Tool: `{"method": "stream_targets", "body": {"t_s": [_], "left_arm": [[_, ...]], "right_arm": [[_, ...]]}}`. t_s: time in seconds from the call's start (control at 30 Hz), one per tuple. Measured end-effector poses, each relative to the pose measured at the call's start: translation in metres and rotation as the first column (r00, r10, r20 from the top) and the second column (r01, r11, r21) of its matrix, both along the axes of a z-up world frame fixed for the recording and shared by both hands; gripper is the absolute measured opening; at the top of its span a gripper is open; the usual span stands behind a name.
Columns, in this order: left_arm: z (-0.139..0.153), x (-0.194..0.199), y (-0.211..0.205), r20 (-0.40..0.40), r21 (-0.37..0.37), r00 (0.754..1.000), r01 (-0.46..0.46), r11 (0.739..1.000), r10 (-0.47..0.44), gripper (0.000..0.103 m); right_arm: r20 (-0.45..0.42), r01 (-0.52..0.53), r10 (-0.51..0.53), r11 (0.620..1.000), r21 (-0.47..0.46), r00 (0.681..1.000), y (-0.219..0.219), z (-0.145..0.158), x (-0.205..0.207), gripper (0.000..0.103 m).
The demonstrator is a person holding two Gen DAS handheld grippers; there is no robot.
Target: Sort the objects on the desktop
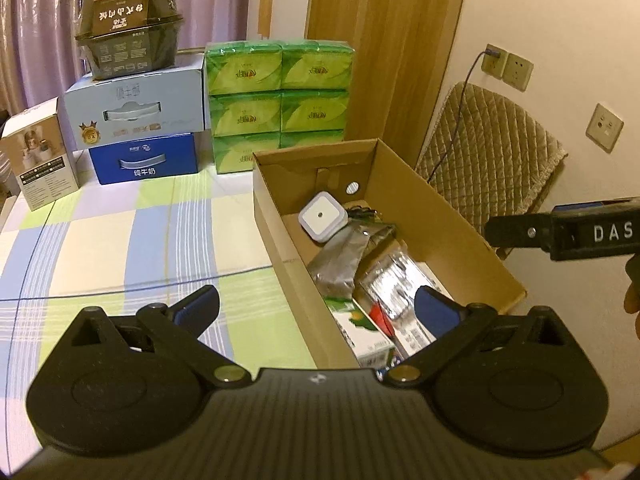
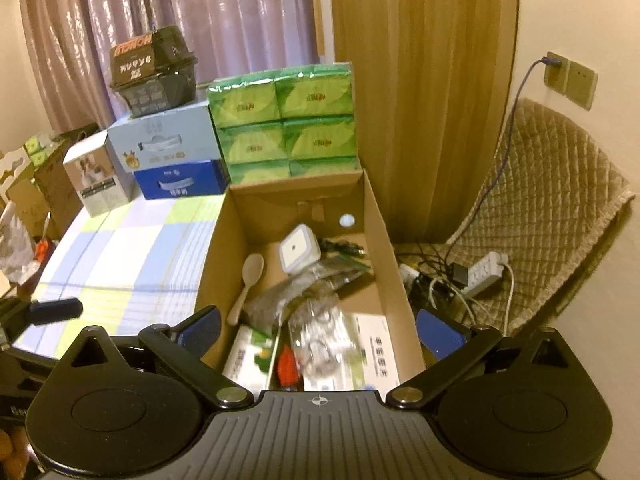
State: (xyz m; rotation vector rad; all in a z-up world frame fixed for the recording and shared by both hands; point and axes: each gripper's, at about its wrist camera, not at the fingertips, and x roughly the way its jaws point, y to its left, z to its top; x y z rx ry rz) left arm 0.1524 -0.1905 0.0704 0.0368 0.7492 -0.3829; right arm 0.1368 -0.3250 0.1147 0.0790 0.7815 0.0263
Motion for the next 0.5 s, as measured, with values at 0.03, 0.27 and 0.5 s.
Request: {"method": "stream_targets", "body": {"t_s": [0.03,0.27,0.5], "left_arm": [[0.001,-0.004,0.000,0.001,0.000,1.000,-0.006,1.000,0.006,0.102],[0.008,-0.033,0.001,0.007,-0.001,1.000,-0.013,1.000,0.013,0.102],[0.012,-0.063,0.006,0.015,0.017,0.999,-0.040,0.999,0.040,0.102]], "right_arm": [[-0.002,0.001,-0.001,1.000,-0.001,1.000,0.000,0.000,-0.005,0.101],[-0.015,0.006,-0.006,1.000,-0.012,1.000,-0.001,0.003,-0.044,0.101],[-0.012,0.005,-0.006,0.999,-0.045,1.000,0.007,0.009,-0.078,0.101]]}}
